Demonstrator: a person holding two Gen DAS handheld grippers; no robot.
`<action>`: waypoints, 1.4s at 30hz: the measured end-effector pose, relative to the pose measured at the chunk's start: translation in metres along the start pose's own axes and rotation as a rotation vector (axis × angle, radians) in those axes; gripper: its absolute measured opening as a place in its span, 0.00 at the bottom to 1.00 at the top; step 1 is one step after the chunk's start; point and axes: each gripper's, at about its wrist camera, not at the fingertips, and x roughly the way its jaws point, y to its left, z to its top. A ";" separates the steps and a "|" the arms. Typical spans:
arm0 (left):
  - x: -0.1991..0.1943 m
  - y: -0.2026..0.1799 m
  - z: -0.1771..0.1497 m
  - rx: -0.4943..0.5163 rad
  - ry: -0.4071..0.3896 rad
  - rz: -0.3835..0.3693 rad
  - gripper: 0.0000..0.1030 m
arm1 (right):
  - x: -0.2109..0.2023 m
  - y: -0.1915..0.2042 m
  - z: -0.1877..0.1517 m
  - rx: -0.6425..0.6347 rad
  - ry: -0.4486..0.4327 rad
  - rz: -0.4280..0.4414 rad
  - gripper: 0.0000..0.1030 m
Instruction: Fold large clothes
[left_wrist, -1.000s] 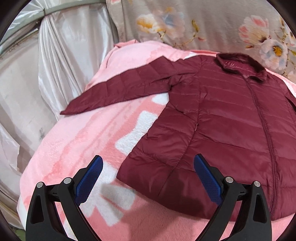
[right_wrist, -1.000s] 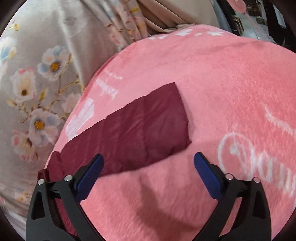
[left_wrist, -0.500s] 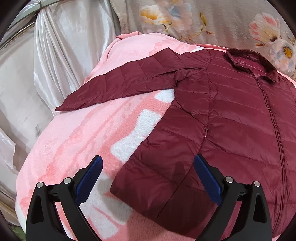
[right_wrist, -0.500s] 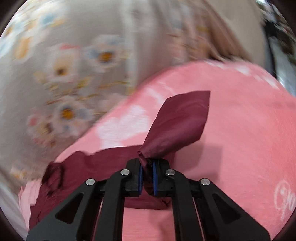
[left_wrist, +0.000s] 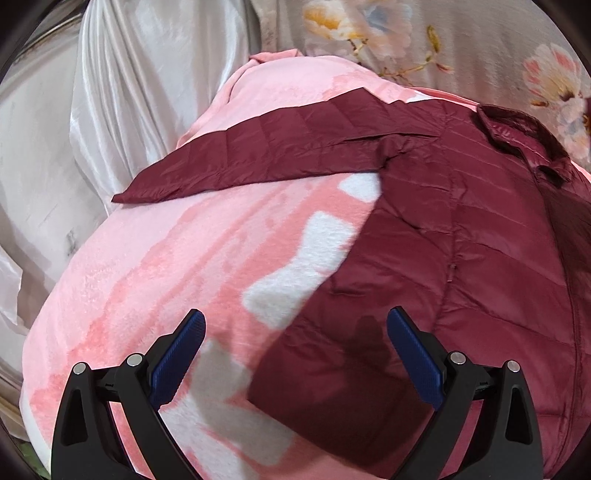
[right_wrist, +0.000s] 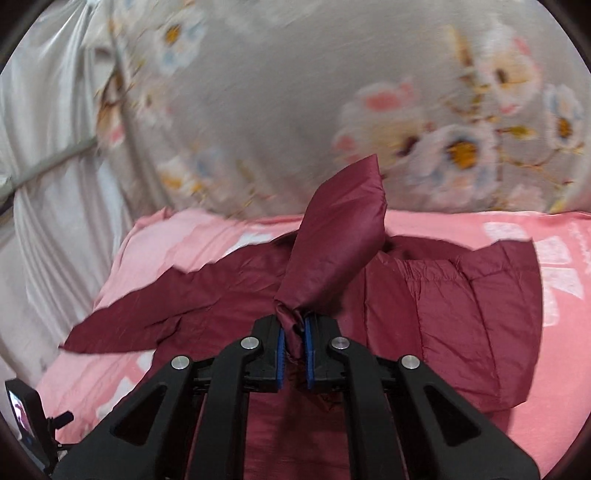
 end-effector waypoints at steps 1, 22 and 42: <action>0.002 0.004 0.000 -0.005 0.003 -0.002 0.94 | 0.012 0.014 -0.005 -0.018 0.026 0.014 0.08; 0.043 -0.070 0.075 -0.203 0.193 -0.580 0.94 | -0.035 -0.092 -0.044 0.218 0.041 -0.081 0.55; 0.030 -0.107 0.138 -0.100 0.038 -0.566 0.03 | 0.013 -0.259 -0.064 0.696 0.020 -0.072 0.02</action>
